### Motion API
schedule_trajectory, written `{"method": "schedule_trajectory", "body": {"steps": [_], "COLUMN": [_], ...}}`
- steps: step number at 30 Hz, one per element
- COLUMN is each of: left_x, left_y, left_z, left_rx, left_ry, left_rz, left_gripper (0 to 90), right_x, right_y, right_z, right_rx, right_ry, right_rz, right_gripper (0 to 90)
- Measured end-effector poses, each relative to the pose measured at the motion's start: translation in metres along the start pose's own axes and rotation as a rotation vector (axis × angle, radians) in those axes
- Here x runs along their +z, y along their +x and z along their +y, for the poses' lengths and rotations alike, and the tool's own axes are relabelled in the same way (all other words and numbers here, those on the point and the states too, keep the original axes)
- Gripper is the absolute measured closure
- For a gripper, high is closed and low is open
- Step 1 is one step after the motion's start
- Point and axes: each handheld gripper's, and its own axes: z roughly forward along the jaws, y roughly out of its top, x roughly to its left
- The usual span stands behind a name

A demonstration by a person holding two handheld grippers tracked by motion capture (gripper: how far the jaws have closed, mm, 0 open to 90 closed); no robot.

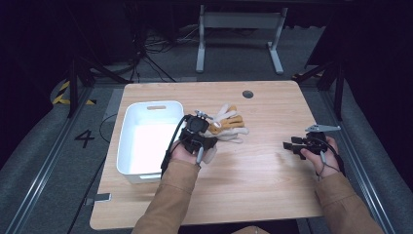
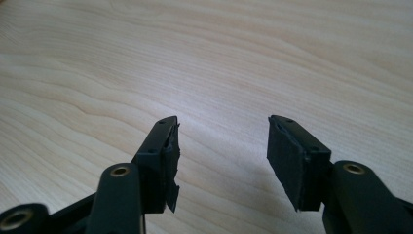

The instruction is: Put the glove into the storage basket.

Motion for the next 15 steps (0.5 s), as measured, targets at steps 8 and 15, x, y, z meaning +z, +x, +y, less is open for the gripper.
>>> {"method": "schedule_trajectory", "body": {"steps": [8,15], "left_x": [-0.013,-0.023], "left_y": [0.009,0.018], "left_z": [0.009,0.012], "left_rx": [-0.068,-0.127], "left_ry": [0.005,0.003], "left_rz": [0.054,0.105], "left_gripper": [70.6,70.6], "right_x": [0.007,0.001], "right_y": [-0.004,0.001], "right_z": [-0.007,0.003], "right_rx": [-0.016,-0.066], "right_ry": [0.066,0.017], "right_rz": [-0.010,-0.048], "right_gripper": [56.6,59.4]}}
